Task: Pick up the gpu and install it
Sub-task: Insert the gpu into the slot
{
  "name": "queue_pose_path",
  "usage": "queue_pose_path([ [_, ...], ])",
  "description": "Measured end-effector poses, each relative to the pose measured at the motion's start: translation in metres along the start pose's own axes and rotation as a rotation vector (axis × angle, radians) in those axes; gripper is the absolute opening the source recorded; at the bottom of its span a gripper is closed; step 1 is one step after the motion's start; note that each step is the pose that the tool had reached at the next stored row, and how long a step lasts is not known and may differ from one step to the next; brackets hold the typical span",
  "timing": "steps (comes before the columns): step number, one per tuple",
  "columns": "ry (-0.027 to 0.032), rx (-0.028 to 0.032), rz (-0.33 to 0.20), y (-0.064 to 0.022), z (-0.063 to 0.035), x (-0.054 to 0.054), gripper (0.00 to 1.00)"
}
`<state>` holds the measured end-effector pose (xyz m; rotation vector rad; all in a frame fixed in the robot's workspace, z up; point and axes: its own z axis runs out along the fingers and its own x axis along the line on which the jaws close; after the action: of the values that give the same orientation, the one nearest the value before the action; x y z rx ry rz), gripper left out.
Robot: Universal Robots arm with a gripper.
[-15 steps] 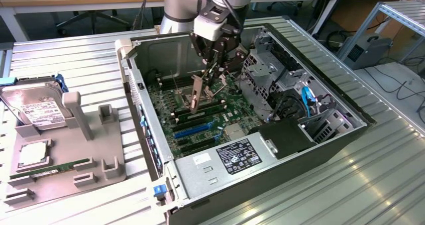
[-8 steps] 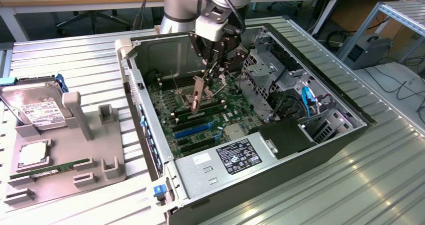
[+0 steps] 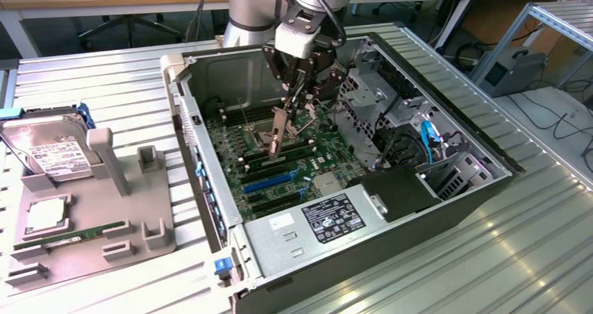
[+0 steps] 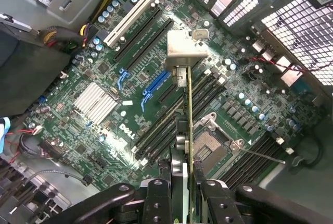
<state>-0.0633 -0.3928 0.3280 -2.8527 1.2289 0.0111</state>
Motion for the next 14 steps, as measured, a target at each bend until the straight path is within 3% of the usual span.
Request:
queue_pose_path([
  [3,0.0009,-0.0001,0.017,-0.0001,0.0005,0.0,0.27],
  [14,0.0092,0.0008,0.197,0.0001,0.0033,0.0001,0.27],
])
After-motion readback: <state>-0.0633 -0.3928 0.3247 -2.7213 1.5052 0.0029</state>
